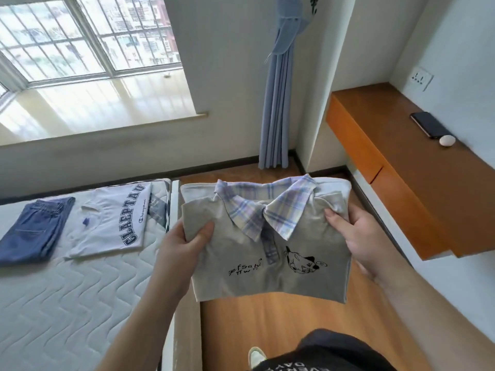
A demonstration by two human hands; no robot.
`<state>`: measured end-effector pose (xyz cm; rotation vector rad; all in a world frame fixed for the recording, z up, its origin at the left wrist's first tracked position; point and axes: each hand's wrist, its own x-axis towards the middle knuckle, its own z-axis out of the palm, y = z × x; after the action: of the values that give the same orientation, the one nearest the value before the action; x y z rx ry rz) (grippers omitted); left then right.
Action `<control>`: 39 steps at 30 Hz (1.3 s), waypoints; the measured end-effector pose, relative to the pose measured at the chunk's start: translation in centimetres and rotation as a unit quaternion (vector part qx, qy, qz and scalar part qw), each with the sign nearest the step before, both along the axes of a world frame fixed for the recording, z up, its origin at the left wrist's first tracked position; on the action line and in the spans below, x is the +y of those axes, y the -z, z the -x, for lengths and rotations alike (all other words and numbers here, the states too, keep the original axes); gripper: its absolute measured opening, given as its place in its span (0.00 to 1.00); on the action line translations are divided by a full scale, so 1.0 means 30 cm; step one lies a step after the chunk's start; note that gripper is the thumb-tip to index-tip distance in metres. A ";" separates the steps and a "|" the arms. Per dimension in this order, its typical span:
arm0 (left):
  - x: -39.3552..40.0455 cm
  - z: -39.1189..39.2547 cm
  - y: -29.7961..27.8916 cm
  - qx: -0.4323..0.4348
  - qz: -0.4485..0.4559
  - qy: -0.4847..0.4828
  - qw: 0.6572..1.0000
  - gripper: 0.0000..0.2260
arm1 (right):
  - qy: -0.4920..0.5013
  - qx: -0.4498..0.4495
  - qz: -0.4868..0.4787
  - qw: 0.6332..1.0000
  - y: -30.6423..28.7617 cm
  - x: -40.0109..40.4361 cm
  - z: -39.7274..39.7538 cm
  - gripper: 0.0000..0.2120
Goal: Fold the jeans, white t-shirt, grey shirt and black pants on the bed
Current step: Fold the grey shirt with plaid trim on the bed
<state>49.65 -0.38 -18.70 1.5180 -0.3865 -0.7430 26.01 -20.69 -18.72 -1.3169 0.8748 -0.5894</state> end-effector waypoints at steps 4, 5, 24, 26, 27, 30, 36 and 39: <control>-0.088 -0.115 0.015 -0.002 0.001 -0.001 1.000 0.08 | -0.006 0.007 -0.004 1.000 -0.011 -0.122 -0.130 0.07; -0.113 -0.142 0.022 -0.001 -0.003 -0.003 1.000 0.08 | -0.012 0.008 -0.005 1.000 -0.008 -0.154 -0.167 0.07; -0.641 -0.629 0.073 0.009 -0.052 -0.164 0.985 0.11 | -0.196 0.021 -0.036 0.980 0.098 -0.878 -1.007 0.09; -0.623 -0.669 0.070 0.025 -0.047 -0.195 0.979 0.13 | -0.223 0.019 -0.042 0.974 0.101 -0.891 -1.105 0.09; -0.610 -0.692 0.072 0.027 -0.050 -0.210 0.976 0.14 | -0.238 0.019 -0.044 0.970 0.105 -0.892 -1.154 0.08; -0.572 -0.771 0.096 0.030 -0.061 -0.262 0.963 0.14 | -0.291 0.022 -0.041 0.956 0.122 -0.874 -1.313 0.08; -0.487 -0.953 0.171 0.038 -0.061 -0.335 0.939 0.08 | -0.364 0.028 -0.028 0.930 0.150 -0.812 -1.612 0.10; -0.429 -1.044 0.203 0.044 -0.055 -0.358 0.931 0.09 | -0.397 0.036 -0.024 0.917 0.146 -0.775 -1.756 0.10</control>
<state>80.98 -13.26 -24.79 1.5728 0.2837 -0.2475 78.69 -43.93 -23.11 -1.5111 0.3399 0.1221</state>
